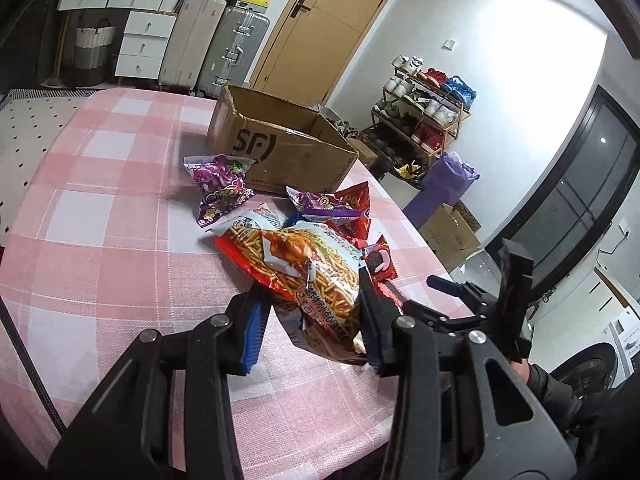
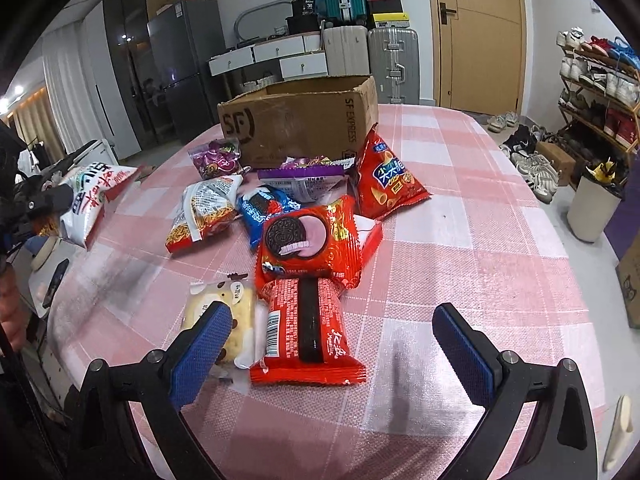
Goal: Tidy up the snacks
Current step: 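Grasp the long red Oreo pack with the right gripper while the left gripper holds the noodle bag, then lift both held packets and carry them over the cardboard box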
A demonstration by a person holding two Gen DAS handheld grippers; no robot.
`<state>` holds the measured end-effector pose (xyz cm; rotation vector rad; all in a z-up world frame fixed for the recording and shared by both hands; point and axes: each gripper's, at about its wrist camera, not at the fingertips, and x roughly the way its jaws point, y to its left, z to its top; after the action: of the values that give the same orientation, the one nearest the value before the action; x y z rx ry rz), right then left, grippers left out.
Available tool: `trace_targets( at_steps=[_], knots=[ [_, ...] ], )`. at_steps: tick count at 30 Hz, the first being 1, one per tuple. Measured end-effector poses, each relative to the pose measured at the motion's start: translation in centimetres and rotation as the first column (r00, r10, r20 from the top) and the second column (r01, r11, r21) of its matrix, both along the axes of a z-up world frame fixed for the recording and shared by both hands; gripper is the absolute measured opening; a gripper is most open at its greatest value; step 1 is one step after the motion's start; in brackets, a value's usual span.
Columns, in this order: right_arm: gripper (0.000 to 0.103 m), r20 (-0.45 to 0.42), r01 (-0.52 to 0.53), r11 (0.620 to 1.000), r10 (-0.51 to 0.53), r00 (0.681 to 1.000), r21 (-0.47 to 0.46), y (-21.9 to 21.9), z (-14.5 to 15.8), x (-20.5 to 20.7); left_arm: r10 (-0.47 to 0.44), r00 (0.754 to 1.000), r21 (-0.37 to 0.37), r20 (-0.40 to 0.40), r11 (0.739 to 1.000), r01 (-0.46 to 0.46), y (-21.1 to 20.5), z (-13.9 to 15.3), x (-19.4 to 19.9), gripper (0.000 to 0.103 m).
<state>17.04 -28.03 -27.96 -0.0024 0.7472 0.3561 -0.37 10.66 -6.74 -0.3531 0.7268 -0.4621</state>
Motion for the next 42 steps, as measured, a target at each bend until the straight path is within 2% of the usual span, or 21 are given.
trace_targets(
  at_steps=[5, 9, 10, 14, 16, 21, 29, 38, 40, 42],
  knots=[
    [0.102, -0.022, -0.009, 0.999, 0.008, 1.0, -0.048, 0.8, -0.9, 0.7, 0.006, 1.0, 0.006, 0.0, 1.0, -0.006, 0.2, 0.3, -0.2, 0.037],
    [0.092, -0.042, -0.021, 0.999, 0.019, 0.999, -0.046, 1.1, -1.4, 1.2, 0.011, 1.0, 0.009, -0.005, 1.0, -0.011, 0.4, 0.5, -0.4, 0.037],
    [0.086, -0.044, -0.023, 0.998, 0.021, 0.999, -0.051, 1.2, -1.5, 1.2, 0.011, 1.0, 0.009, -0.006, 1.0, -0.011, 0.5, 0.6, -0.5, 0.037],
    [0.047, -0.107, -0.08, 0.993, 0.071, 0.992, -0.085, 2.1, -2.3, 1.7, 0.017, 1.0, 0.014, -0.006, 1.0, -0.017, 0.6, 0.8, -0.7, 0.037],
    [0.047, -0.102, -0.096, 0.991, 0.086, 0.991, -0.095, 2.2, -2.2, 1.5, 0.021, 1.0, 0.02, -0.006, 1.0, -0.021, 0.6, 0.9, -0.7, 0.037],
    [0.046, -0.108, -0.103, 0.995, 0.102, 0.989, -0.006, 1.1, -1.9, 1.2, 0.023, 1.0, 0.035, -0.004, 0.999, -0.023, 0.4, 1.1, -0.9, 0.037],
    [0.046, -0.069, -0.125, 0.992, 0.126, 0.99, 0.028, 0.5, 0.1, -0.6, 0.077, 0.997, 0.097, 0.01, 0.992, -0.077, -0.3, 1.7, -1.2, 0.037],
    [0.046, 0.015, -0.101, 0.99, 0.1, 0.995, 0.095, -1.7, 3.5, -2.1, 0.089, 0.996, 0.124, 0.02, 0.988, -0.091, -1.1, 2.7, -0.8, 0.037],
    [0.046, 0.008, -0.098, 0.99, 0.098, 0.995, 0.096, -1.7, 3.6, -1.8, 0.093, 0.995, 0.127, 0.02, 0.987, -0.095, -1.2, 2.8, -0.7, 0.037],
    [0.046, -0.004, -0.099, 0.985, 0.101, 0.995, 0.138, -2.1, 3.4, -1.4, 0.093, 0.995, 0.134, 0.02, 0.986, -0.095, -1.4, 2.9, -0.5, 0.037]
  ],
)
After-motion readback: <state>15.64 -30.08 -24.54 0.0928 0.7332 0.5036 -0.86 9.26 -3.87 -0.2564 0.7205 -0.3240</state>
